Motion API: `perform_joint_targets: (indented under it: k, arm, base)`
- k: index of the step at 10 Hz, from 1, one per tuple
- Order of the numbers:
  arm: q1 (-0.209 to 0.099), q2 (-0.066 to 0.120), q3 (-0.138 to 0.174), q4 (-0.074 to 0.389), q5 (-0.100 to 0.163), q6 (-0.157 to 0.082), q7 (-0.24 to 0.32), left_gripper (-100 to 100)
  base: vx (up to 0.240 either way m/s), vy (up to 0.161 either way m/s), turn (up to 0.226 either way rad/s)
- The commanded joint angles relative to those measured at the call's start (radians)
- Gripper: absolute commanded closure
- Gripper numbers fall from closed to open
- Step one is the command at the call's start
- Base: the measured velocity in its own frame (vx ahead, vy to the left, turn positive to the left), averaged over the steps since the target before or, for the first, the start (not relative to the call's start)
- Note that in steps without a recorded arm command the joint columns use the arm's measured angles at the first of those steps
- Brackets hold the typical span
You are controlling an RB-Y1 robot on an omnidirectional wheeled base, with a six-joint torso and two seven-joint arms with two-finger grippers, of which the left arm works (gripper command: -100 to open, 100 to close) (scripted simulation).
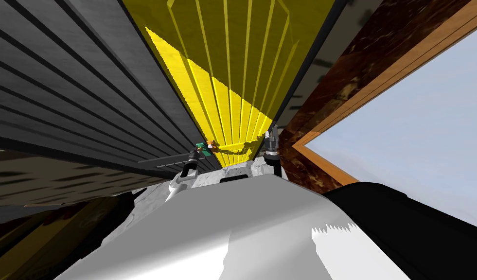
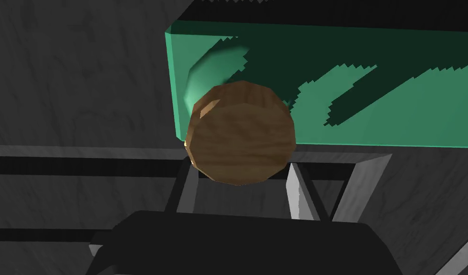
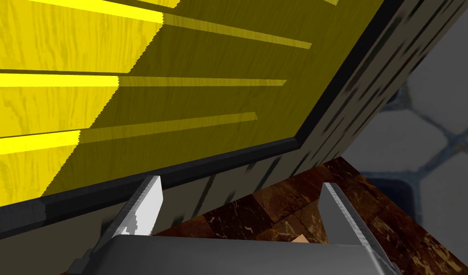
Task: Pull the door open
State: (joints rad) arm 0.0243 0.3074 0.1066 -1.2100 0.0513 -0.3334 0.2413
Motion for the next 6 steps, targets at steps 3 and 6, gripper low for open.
perform_joint_targets:
  k: [3,6]
  arm:
    - [0.001,0.001,0.001,0.002,0.000,-0.003,0.000,100]
    - [0.016,0.011,0.014,0.006,0.003,-0.001,0.002,-100]
  base:
    - [-0.034,0.014,0.000]
    - [-0.050,0.015,0.045]
